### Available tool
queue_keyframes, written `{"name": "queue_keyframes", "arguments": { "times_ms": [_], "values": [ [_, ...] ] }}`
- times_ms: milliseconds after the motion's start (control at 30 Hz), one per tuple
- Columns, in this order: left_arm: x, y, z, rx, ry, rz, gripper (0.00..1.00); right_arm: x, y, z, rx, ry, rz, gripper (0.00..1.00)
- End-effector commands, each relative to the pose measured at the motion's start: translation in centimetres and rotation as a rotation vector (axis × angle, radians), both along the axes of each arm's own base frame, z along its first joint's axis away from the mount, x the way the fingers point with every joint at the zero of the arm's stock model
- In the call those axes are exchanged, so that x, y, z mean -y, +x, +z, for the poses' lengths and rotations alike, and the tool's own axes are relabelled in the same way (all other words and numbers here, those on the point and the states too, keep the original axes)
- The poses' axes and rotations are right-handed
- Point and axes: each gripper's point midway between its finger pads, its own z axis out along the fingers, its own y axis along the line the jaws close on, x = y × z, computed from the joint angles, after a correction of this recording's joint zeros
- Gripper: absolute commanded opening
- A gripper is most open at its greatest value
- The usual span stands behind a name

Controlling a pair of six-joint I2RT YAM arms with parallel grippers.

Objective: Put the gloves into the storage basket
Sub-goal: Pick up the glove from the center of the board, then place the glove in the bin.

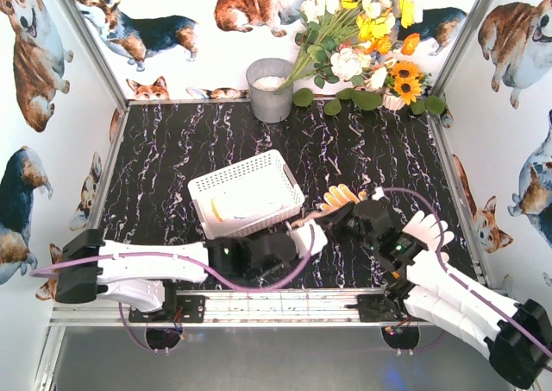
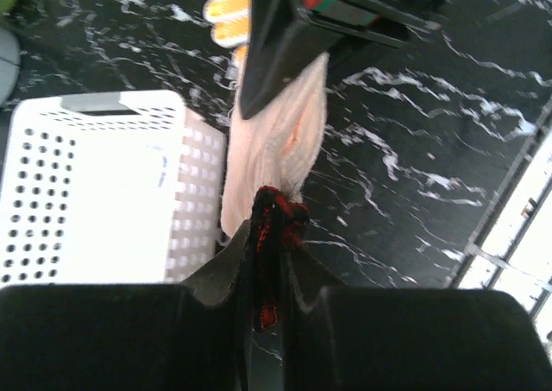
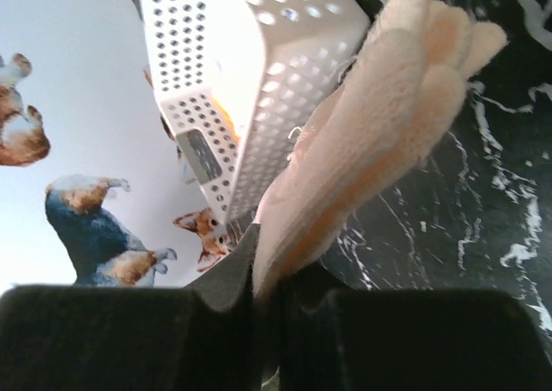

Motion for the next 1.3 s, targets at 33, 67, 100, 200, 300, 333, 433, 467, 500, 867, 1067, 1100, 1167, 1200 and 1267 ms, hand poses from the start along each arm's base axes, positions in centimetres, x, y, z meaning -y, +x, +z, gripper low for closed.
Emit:
{"name": "queue_keyframes", "arguments": {
  "times_ms": [33,67,100,200,300,333,433,467,500,867,1067,1100,1167,1200,1267],
  "values": [
    [-2.6,3.9,4.2,0.043,0.021,0.051,0.0,1.4,3.3,4.6,0.136,-0.109,-0.101,0.0],
    [-2.9,4.6,4.8,0.051,0.017,0.048,0.0,1.1,3.8,5.4,0.153,-0.119,-0.096,0.0],
    [-3.3,5.5,5.6,0.066,0.012,0.055,0.0,0.8,4.4,6.2,0.171,-0.129,-0.09,0.0],
    [-4.7,8.2,7.4,0.129,0.025,0.087,0.0,0.0,6.2,8.0,0.224,-0.161,-0.086,0.0],
    [-6.0,10.6,8.1,0.186,0.073,0.116,0.0,-0.7,7.9,9.5,0.27,-0.181,-0.094,0.0],
    [-6.4,11.3,8.2,0.203,0.092,0.121,0.0,-0.9,8.4,9.9,0.281,-0.192,-0.09,0.0],
    [-7.4,13.4,8.4,0.233,0.131,0.15,0.0,-1.5,9.6,10.9,0.311,-0.224,-0.078,0.0],
    [-7.7,14.0,8.5,0.238,0.143,0.155,0.0,-1.7,10.0,11.2,0.319,-0.231,-0.077,0.0],
    [-8.0,14.6,8.7,0.244,0.149,0.162,0.0,-1.9,10.3,11.5,0.331,-0.237,-0.075,0.0],
    [-13.9,19.2,6.9,0.305,0.302,0.224,0.0,-6.0,14.1,9.6,0.375,-0.265,-0.035,0.0],
    [-17.0,21.0,6.3,0.331,0.315,0.292,0.0,-9.2,15.2,8.8,0.418,-0.297,-0.011,0.0],
    [-17.5,21.4,6.3,0.332,0.32,0.31,0.0,-9.7,15.4,8.6,0.424,-0.3,-0.013,0.0],
    [-18.7,22.2,6.2,0.338,0.333,0.344,0.0,-10.6,15.8,8.3,0.434,-0.301,-0.014,0.0],
    [-19.1,22.6,6.2,0.343,0.336,0.356,0.0,-11.1,16.0,8.1,0.438,-0.303,-0.013,0.0],
    [-19.6,23.3,6.1,0.349,0.342,0.369,0.0,-12.2,16.3,7.6,0.445,-0.31,-0.005,0.0]
  ]
}}
